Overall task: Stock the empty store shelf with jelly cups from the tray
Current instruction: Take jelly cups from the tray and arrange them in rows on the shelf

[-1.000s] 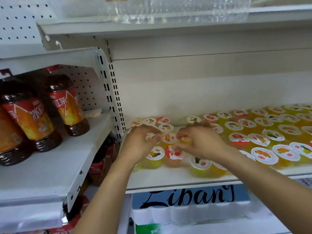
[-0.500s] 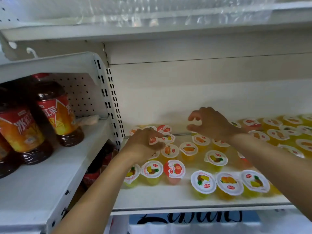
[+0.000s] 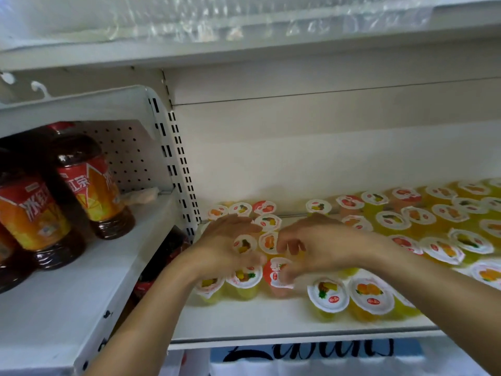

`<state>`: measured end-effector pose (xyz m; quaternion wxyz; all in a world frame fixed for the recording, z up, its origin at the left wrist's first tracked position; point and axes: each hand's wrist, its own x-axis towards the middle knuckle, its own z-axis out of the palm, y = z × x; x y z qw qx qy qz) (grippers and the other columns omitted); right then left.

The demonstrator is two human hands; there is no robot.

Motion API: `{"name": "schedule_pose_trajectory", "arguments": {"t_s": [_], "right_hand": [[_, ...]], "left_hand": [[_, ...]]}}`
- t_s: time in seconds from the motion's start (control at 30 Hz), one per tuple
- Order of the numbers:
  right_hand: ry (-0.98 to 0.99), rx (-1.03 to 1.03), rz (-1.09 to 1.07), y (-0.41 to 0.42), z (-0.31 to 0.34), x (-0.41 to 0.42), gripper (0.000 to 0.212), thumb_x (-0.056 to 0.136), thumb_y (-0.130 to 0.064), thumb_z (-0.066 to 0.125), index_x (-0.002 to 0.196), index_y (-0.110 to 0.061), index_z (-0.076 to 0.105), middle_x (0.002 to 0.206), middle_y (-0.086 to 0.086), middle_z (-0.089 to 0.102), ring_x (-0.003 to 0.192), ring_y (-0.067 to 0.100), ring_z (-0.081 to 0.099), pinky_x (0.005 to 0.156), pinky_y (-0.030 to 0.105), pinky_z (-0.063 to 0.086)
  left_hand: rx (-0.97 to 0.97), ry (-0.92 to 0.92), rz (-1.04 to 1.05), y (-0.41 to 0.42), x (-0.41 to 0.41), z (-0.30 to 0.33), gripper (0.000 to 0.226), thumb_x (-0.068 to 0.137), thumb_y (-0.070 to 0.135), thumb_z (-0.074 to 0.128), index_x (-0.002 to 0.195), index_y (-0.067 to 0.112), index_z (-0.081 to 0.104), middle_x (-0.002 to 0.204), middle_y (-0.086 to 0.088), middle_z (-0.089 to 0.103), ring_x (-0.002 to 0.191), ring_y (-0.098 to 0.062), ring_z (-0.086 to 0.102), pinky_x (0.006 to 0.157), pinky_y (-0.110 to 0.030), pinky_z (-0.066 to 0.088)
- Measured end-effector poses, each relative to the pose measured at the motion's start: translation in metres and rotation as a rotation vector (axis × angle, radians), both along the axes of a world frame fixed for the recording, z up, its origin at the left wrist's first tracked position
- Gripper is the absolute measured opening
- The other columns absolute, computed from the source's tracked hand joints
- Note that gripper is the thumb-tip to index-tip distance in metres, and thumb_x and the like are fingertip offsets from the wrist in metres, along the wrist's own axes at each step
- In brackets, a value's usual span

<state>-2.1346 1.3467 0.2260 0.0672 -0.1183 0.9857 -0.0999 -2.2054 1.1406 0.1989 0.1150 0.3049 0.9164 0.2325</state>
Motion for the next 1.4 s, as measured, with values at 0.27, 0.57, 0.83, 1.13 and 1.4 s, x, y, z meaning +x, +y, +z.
{"name": "schedule_pose_trajectory", "arguments": {"t_s": [0.27,0.57,0.83,1.13,1.4], "right_hand": [[0.192,0.189,-0.439,0.077,-0.008,-0.074,0.055,0.084,-0.057,0.060,0.126,-0.023,0.056,0.126,0.000,0.061,0.111,0.023,0.058,0.095,0.036,0.040],[0.191,0.012,-0.438,0.069,-0.025,-0.109,0.035,0.071,-0.038,0.076,0.098,-0.018,0.072,0.094,-0.002,0.070,0.081,0.017,0.066,0.077,0.029,0.054],[0.202,-0.231,-0.332,0.048,-0.041,-0.125,0.027,0.077,-0.024,0.076,0.102,-0.013,0.073,0.099,0.002,0.071,0.080,0.013,0.063,0.076,0.024,0.050],[0.124,-0.079,-0.273,0.066,-0.012,-0.077,0.038,0.078,-0.055,0.069,0.112,-0.039,0.063,0.113,-0.018,0.057,0.107,0.011,0.056,0.096,0.037,0.042],[0.057,-0.069,-0.411,0.080,-0.024,-0.056,0.046,0.067,-0.060,0.064,0.107,-0.040,0.058,0.114,-0.007,0.062,0.098,0.016,0.057,0.087,0.034,0.047]], "left_hand": [[-0.165,0.251,0.062,0.047,-0.045,-0.009,0.053,0.098,0.057,0.027,0.149,0.040,0.028,0.158,0.011,0.022,0.147,-0.014,0.013,0.119,-0.045,0.004],[-0.233,0.259,0.021,0.055,-0.061,-0.021,0.046,0.100,0.056,0.021,0.143,0.048,0.033,0.155,0.021,0.025,0.148,-0.011,0.003,0.116,-0.052,-0.012],[-0.145,0.189,0.007,0.053,-0.069,-0.025,0.051,0.097,0.063,0.024,0.141,0.043,0.041,0.155,0.017,0.028,0.149,-0.010,0.002,0.117,-0.049,-0.012],[-0.045,0.305,-0.001,0.046,-0.053,-0.027,0.037,0.101,0.049,0.031,0.133,0.045,0.049,0.148,0.021,0.040,0.146,-0.008,0.012,0.119,-0.045,-0.003],[-0.065,0.307,-0.014,0.047,-0.039,-0.028,0.032,0.100,0.043,0.041,0.125,0.039,0.060,0.139,0.019,0.049,0.141,-0.010,0.024,0.118,-0.041,0.005]]}}
